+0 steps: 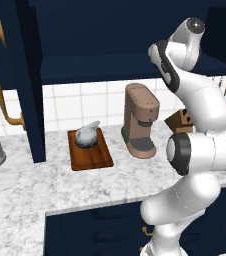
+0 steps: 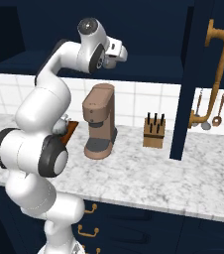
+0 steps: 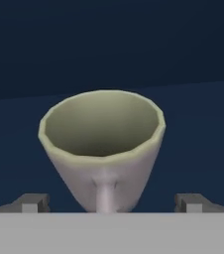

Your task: Pick the kettle from the counter and place it on the tray. Then pick the mug from the cabinet and place it on the tray. Then close the cabinet doors.

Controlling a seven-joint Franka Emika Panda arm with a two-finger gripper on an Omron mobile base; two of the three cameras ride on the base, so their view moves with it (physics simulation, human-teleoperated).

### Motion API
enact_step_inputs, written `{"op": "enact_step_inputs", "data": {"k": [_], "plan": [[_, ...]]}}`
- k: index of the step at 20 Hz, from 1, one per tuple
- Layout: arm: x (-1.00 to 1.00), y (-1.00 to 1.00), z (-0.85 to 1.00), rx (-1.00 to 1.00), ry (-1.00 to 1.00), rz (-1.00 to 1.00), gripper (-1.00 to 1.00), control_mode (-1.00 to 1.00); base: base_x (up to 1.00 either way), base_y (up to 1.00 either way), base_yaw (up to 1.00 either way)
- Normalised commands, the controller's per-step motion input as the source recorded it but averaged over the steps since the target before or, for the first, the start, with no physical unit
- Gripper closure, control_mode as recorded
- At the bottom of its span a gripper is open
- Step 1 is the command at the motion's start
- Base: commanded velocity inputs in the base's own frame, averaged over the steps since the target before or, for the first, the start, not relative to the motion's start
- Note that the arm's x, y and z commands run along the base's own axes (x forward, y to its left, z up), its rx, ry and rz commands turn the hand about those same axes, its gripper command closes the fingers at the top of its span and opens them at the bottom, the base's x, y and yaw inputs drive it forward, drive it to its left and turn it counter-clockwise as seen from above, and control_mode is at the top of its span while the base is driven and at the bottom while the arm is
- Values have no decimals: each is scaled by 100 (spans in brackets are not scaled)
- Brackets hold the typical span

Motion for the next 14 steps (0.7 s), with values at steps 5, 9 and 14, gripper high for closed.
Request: {"op": "enact_step_inputs", "data": {"k": [5,9,14], "plan": [[0,0,-1,0,-1,0,100,-100,0,0,0],[0,0,-9,0,-2,0,100,-100,0,0,0],[1,-1,-10,0,-5,0,100,-100,0,0,0]]}}
